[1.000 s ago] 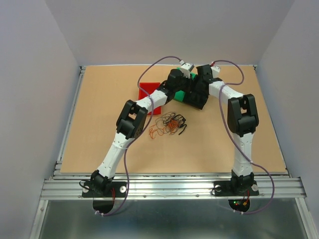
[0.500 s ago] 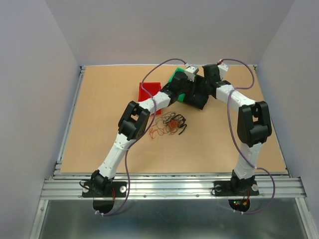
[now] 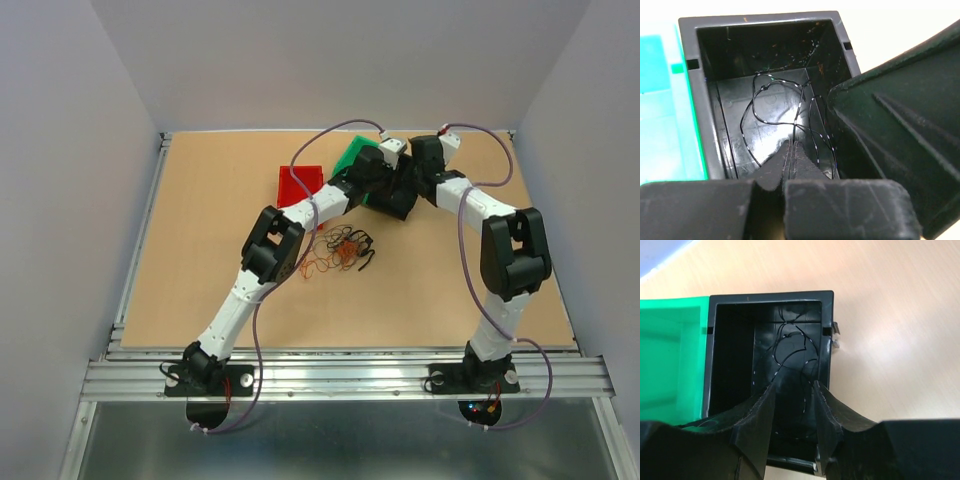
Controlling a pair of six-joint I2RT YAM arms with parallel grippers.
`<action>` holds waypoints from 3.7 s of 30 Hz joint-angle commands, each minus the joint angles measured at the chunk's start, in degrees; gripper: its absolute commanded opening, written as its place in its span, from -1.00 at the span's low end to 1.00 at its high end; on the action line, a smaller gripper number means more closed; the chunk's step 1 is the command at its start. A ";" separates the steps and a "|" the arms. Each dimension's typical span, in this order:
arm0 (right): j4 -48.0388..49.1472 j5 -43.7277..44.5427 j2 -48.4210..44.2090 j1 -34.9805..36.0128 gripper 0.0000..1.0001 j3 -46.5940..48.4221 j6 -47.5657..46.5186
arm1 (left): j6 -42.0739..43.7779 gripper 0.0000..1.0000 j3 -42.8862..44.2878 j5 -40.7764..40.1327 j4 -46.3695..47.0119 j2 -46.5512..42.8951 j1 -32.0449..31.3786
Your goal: Untangle the cables
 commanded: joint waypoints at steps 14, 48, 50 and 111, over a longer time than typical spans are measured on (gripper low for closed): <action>13.61 10.84 -22.58 -2.24 -0.18 -22.16 4.28 | 5.24 -1.00 8.33 4.02 -17.01 3.07 -3.54; 3.95 14.01 -62.05 -2.50 -0.13 -39.48 0.24 | -1.88 -0.07 -7.40 -3.95 -13.59 -12.03 -14.88; 3.42 13.58 -63.02 -2.50 -0.05 -39.75 0.15 | -0.22 0.03 -7.40 -5.09 -14.73 -13.36 -14.79; 13.09 -12.71 -60.39 -2.41 -0.02 -53.73 -2.58 | 22.47 0.30 -51.17 0.27 0.82 -39.91 -7.14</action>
